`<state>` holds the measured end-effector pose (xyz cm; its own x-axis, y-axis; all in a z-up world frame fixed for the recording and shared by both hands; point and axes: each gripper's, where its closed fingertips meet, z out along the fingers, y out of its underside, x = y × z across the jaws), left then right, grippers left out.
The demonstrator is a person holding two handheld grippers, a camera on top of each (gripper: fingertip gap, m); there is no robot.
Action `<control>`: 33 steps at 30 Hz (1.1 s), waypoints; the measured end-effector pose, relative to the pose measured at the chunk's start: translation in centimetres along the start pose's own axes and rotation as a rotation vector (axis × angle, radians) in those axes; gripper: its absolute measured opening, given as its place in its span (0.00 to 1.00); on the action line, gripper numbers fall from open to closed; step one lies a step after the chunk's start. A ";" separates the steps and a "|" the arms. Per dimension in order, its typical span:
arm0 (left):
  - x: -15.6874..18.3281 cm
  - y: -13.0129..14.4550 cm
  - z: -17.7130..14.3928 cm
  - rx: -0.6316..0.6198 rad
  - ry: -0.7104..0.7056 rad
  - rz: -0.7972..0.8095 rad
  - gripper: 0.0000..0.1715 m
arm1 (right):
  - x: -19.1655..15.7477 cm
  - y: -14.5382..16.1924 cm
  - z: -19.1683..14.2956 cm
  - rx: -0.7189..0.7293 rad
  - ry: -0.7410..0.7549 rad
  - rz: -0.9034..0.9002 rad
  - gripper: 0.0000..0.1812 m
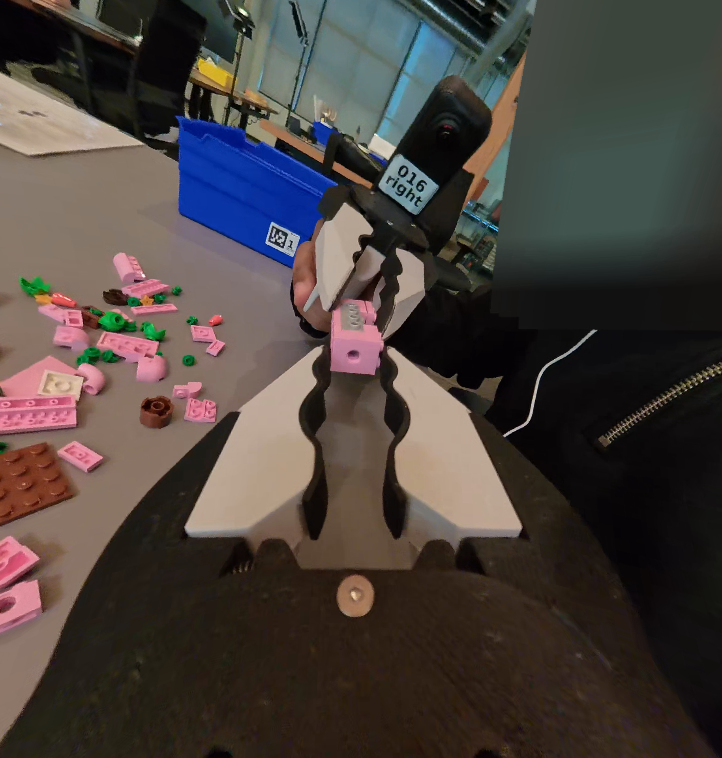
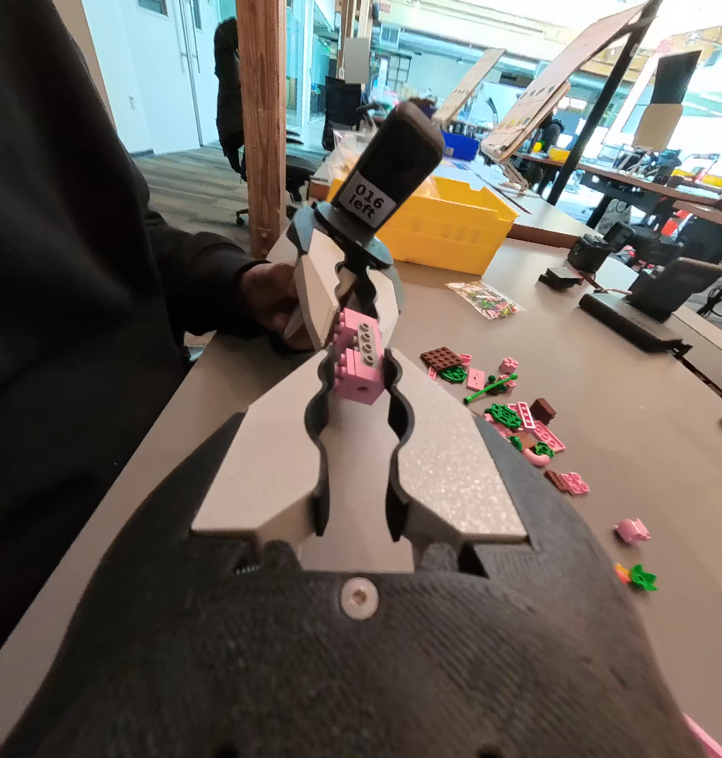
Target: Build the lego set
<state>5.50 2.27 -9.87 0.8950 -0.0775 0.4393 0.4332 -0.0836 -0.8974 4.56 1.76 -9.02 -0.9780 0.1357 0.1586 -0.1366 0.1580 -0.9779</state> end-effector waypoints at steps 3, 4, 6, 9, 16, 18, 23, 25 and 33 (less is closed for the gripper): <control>0.3 -0.4 -0.2 0.017 -0.010 0.054 0.12 | 0.2 -0.5 -0.2 0.054 -0.018 0.066 0.17; 0.4 -0.6 -0.3 0.028 -0.015 0.070 0.12 | 0.3 -0.5 -0.2 0.065 -0.031 0.109 0.19; 0.5 -0.8 -0.5 0.040 -0.022 0.092 0.12 | 0.5 -0.5 -0.5 0.091 -0.080 0.215 0.20; 0.5 -0.8 -0.4 0.033 -0.040 0.124 0.12 | 0.7 -1.1 -1.1 0.154 -0.165 0.361 0.18; 0.6 -0.3 0.0 -0.003 -0.089 0.216 0.12 | -0.2 -0.6 -0.7 0.121 -0.218 0.375 0.17; 0.6 -0.2 0.1 -0.007 -0.089 0.227 0.12 | -0.6 -0.5 -0.6 0.103 -0.223 0.354 0.15; 0.8 -0.3 0.1 -0.003 -0.078 0.230 0.12 | -0.9 -0.8 -0.6 0.111 -0.221 0.316 0.12; 0.9 -0.2 0.2 -0.004 -0.074 0.231 0.12 | -1.0 -0.8 -0.7 0.113 -0.223 0.309 0.12; 1.0 -0.2 0.1 -0.003 -0.073 0.242 0.12 | -1.1 -0.7 -0.6 0.101 -0.219 0.270 0.12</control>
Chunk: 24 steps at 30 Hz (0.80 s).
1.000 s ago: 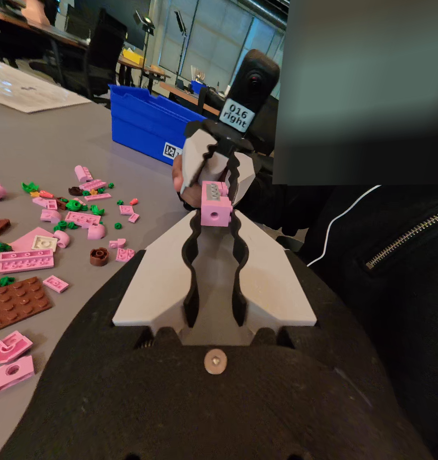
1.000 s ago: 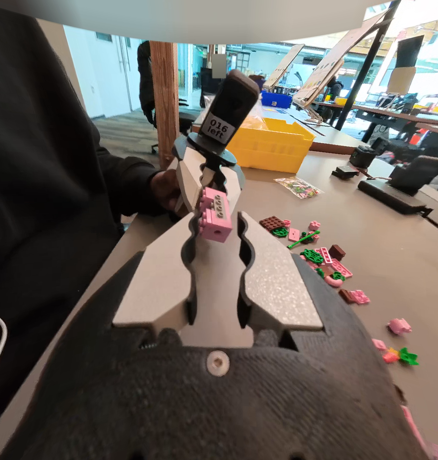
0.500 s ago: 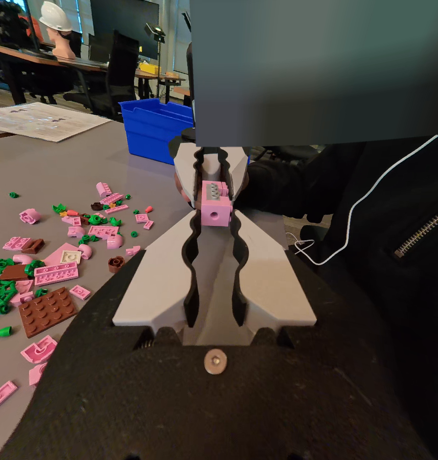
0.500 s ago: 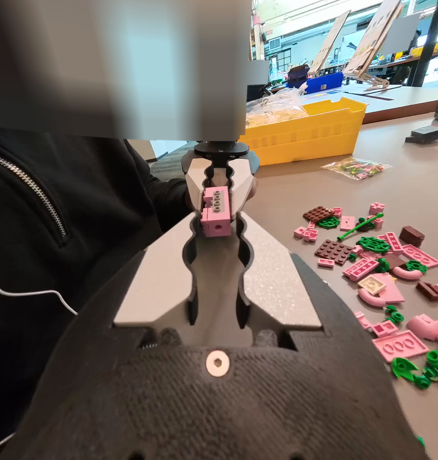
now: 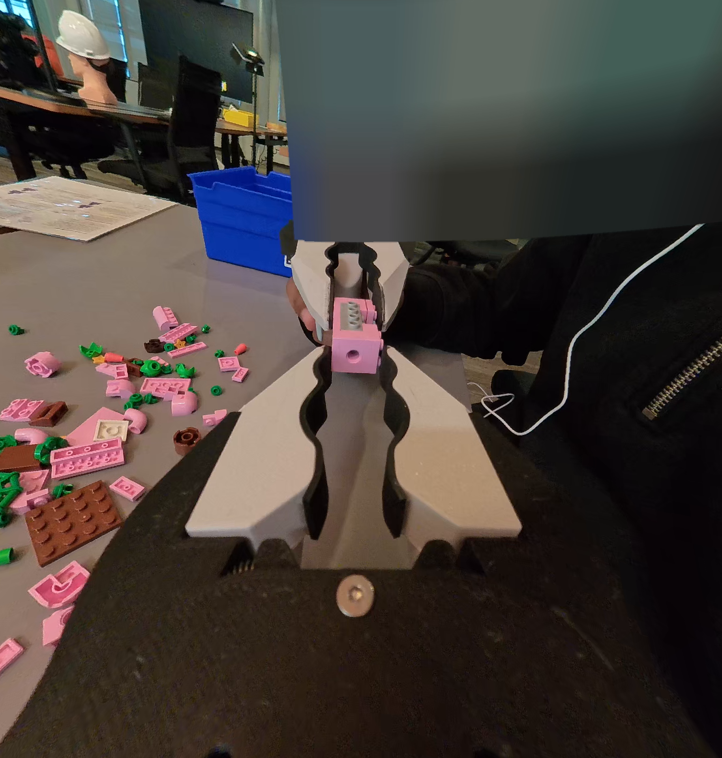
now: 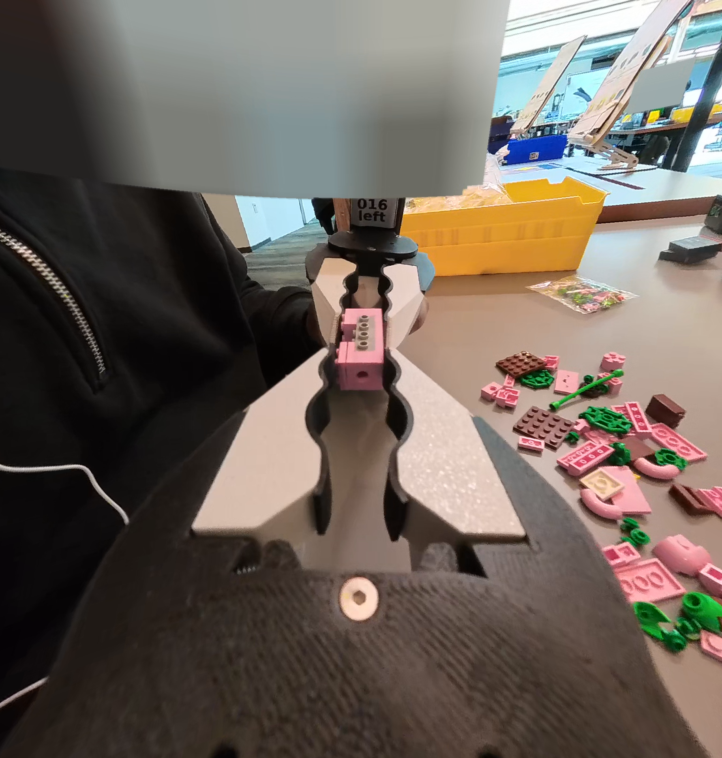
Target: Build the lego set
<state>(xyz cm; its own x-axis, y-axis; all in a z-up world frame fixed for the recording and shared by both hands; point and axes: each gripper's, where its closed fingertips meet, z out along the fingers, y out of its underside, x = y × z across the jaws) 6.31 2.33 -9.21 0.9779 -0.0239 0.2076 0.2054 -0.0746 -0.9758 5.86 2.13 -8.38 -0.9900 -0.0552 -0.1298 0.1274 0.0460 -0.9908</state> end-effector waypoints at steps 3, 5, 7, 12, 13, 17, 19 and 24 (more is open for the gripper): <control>0.0 0.0 0.0 0.001 -0.002 0.005 0.12 | 0.0 0.0 0.0 -0.004 -0.001 -0.011 0.12; 0.0 0.0 0.0 0.000 -0.002 0.005 0.12 | 0.0 0.1 0.0 -0.007 -0.001 -0.014 0.12; 0.0 0.1 0.1 -0.004 -0.007 0.012 0.12 | -0.1 0.1 0.0 -0.011 -0.001 -0.021 0.12; 0.0 0.2 0.1 -0.015 -0.021 0.032 0.12 | 0.0 0.2 0.0 -0.028 0.024 -0.041 0.12; 0.0 0.2 0.1 -0.016 -0.022 0.034 0.12 | -0.1 0.1 0.1 -0.030 0.025 -0.041 0.12; -0.4 0.3 0.0 -0.023 -0.052 0.044 0.12 | 0.2 0.2 0.1 -0.021 0.020 -0.009 0.12; -0.8 0.1 -0.1 -0.012 -0.067 0.030 0.12 | 0.6 0.0 0.2 0.010 0.028 0.009 0.12; -1.4 -0.1 -0.4 0.003 -0.099 0.008 0.12 | 1.6 0.7 0.0 -0.004 0.089 -0.013 0.23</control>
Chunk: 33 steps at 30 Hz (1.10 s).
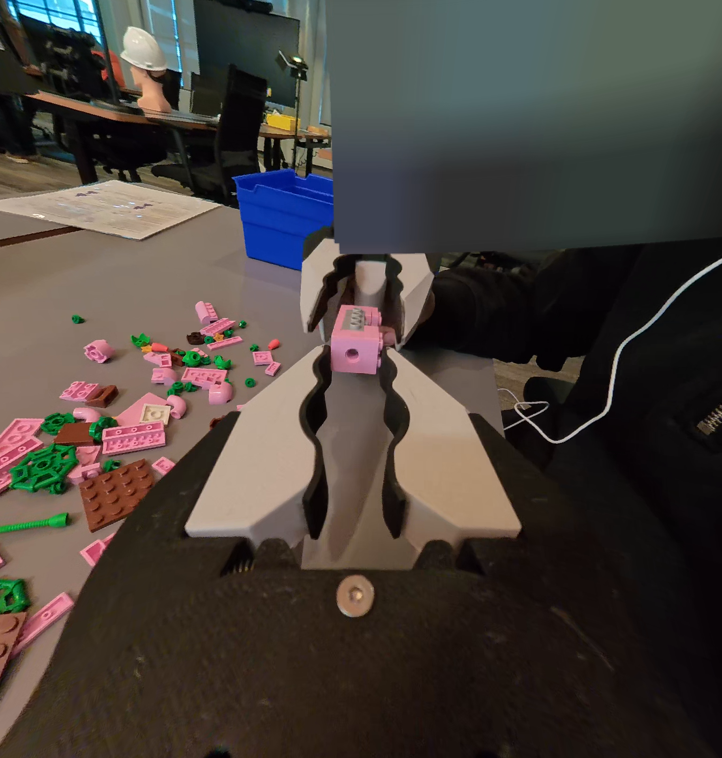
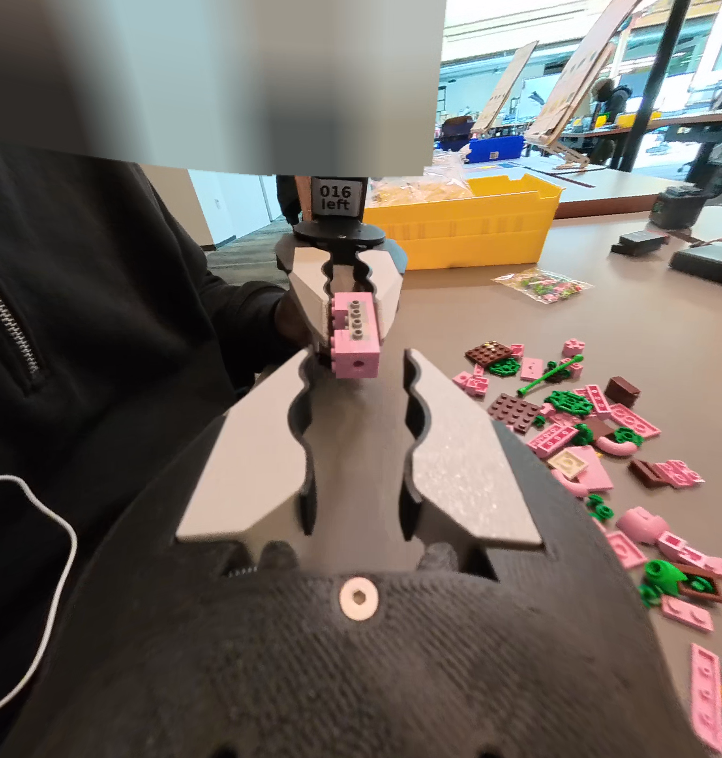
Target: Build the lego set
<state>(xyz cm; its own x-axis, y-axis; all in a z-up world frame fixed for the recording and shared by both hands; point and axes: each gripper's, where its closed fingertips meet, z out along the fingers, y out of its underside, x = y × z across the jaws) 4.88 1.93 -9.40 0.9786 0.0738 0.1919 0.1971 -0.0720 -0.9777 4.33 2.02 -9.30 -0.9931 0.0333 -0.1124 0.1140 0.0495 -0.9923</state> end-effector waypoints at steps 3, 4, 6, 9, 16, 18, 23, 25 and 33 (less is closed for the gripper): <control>0.0 0.2 0.1 -0.014 -0.005 0.010 0.12 | -0.1 -0.6 -0.3 0.024 -0.008 0.008 0.23; 0.0 0.3 0.2 -0.021 -0.011 0.019 0.12 | -0.1 -0.7 -0.3 0.025 -0.011 0.008 0.23; 0.1 0.4 0.3 -0.030 -0.019 0.042 0.12 | -0.3 -0.4 -0.3 0.005 -0.022 0.000 0.21; 0.1 0.7 0.4 -0.050 -0.031 0.069 0.12 | -0.4 0.0 -0.3 -0.026 -0.019 -0.027 0.16; 0.2 1.0 0.6 -0.072 -0.052 0.113 0.12 | -0.3 0.4 -0.4 -0.059 0.001 -0.083 0.12; 0.2 1.0 0.6 -0.078 -0.061 0.129 0.12 | -0.4 0.5 -0.4 -0.064 -0.003 -0.082 0.12; 0.3 1.1 0.8 -0.080 -0.071 0.144 0.12 | -0.2 2.2 0.0 -0.159 -0.021 -0.046 0.12; 0.4 1.1 0.9 -0.083 -0.067 0.128 0.12 | -0.3 2.7 0.3 -0.193 0.008 -0.108 0.11; 0.3 0.7 0.5 -0.049 -0.043 0.070 0.12 | -0.4 1.6 0.2 -0.161 0.047 -0.143 0.11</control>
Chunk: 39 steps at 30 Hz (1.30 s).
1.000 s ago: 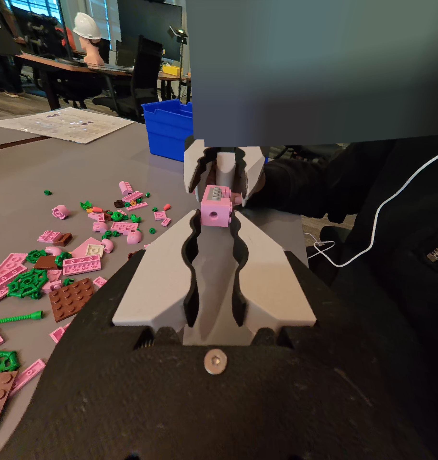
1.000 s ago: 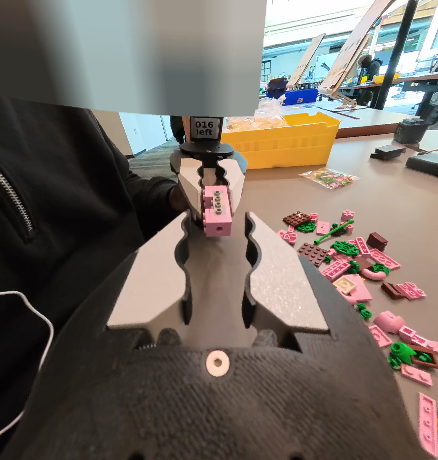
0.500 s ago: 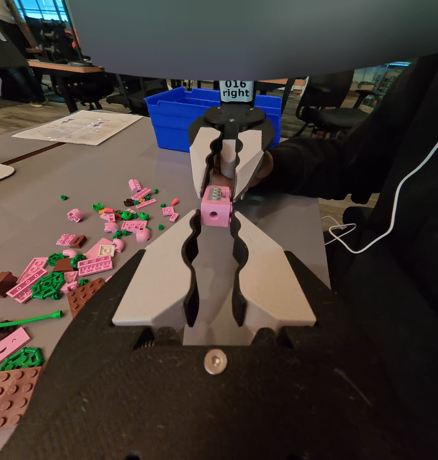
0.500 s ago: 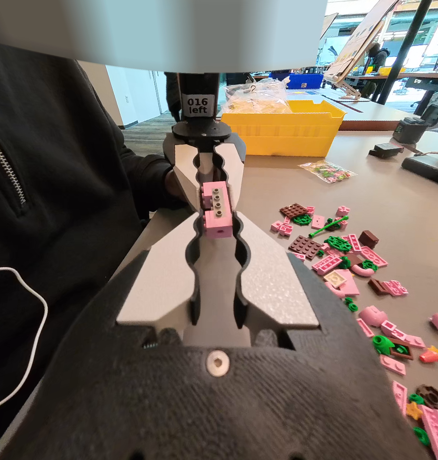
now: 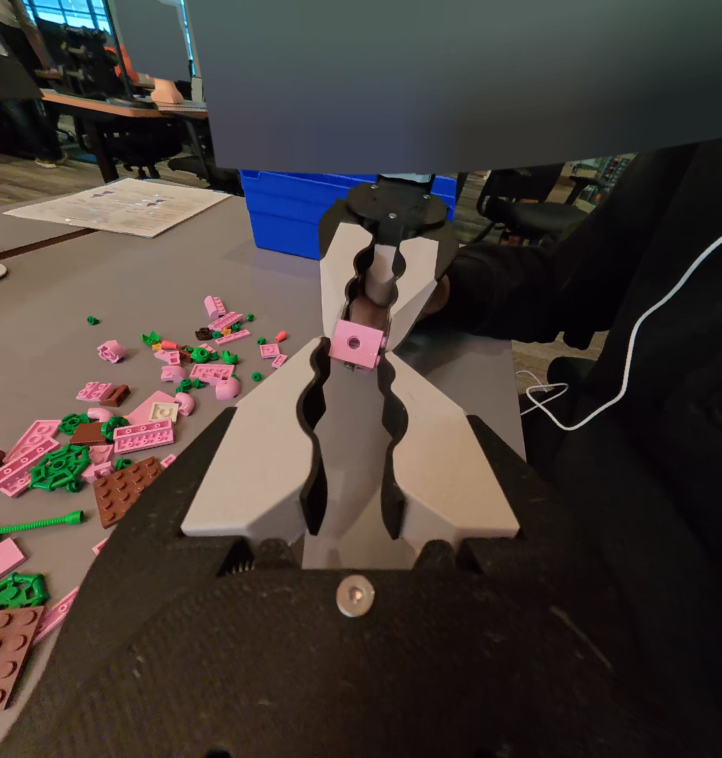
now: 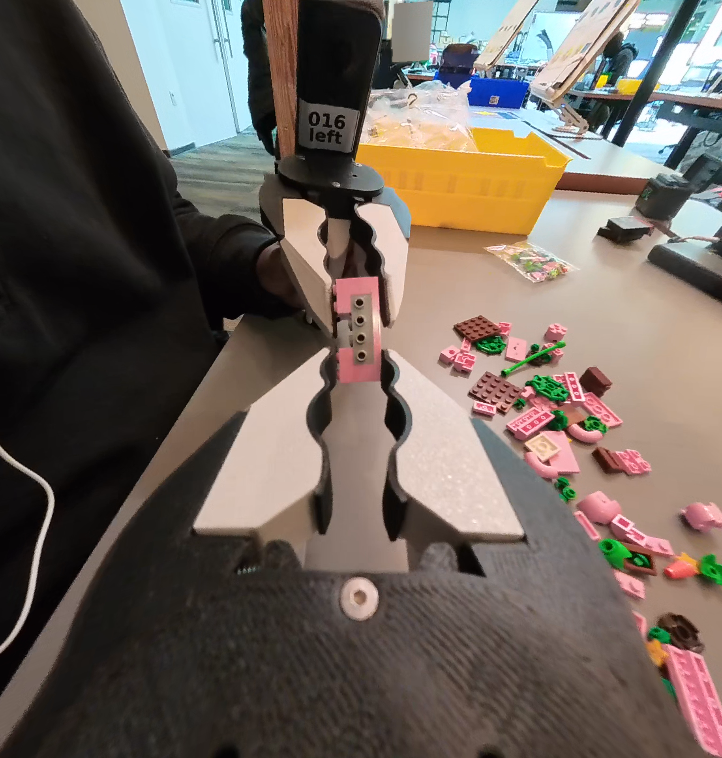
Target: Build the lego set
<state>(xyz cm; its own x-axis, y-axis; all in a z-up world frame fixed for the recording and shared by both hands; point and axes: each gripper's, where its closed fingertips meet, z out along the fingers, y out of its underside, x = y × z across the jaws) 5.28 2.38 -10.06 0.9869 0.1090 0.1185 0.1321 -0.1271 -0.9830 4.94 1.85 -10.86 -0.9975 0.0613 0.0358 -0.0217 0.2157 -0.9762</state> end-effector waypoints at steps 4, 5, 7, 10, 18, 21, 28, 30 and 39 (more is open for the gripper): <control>-0.1 0.1 0.0 -0.009 0.001 -0.001 0.12 | -0.1 0.2 0.1 -0.009 -0.019 0.037 0.11; -0.2 0.2 0.0 -0.012 -0.011 0.008 0.12 | 0.0 0.2 0.1 -0.007 -0.022 0.045 0.11; -0.4 -0.1 -0.2 0.005 -0.024 0.009 0.12 | 0.3 -0.2 0.1 0.033 -0.006 0.041 0.11; -0.7 -0.1 -0.2 0.008 -0.029 -0.008 0.12 | 0.7 -0.2 0.2 0.046 0.030 0.002 0.12; -0.6 -0.6 -0.2 0.048 -0.012 -0.025 0.13 | 0.5 -0.6 -0.1 0.046 0.034 -0.015 0.11; -0.6 -1.0 -0.4 0.082 0.025 -0.077 0.20 | 0.7 -1.4 -0.4 0.106 0.021 0.038 0.11; 0.1 -1.4 -0.6 0.108 0.106 -0.139 0.17 | 0.8 -2.6 -0.7 0.219 -0.035 0.166 0.11; 0.1 -1.4 -0.6 0.109 0.101 -0.129 0.15 | 0.5 -2.7 -0.5 0.221 -0.046 0.168 0.11; 0.3 -1.5 -0.7 0.114 0.125 -0.137 0.10 | 0.0 -2.9 0.0 0.231 -0.074 0.181 0.11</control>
<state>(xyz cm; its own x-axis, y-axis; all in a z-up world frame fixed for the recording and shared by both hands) 5.48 1.92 -8.47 0.9652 -0.0062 0.2615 0.2615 -0.0066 -0.9652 5.05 1.24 -8.07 -0.9886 0.0055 -0.1503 0.1502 -0.0196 -0.9885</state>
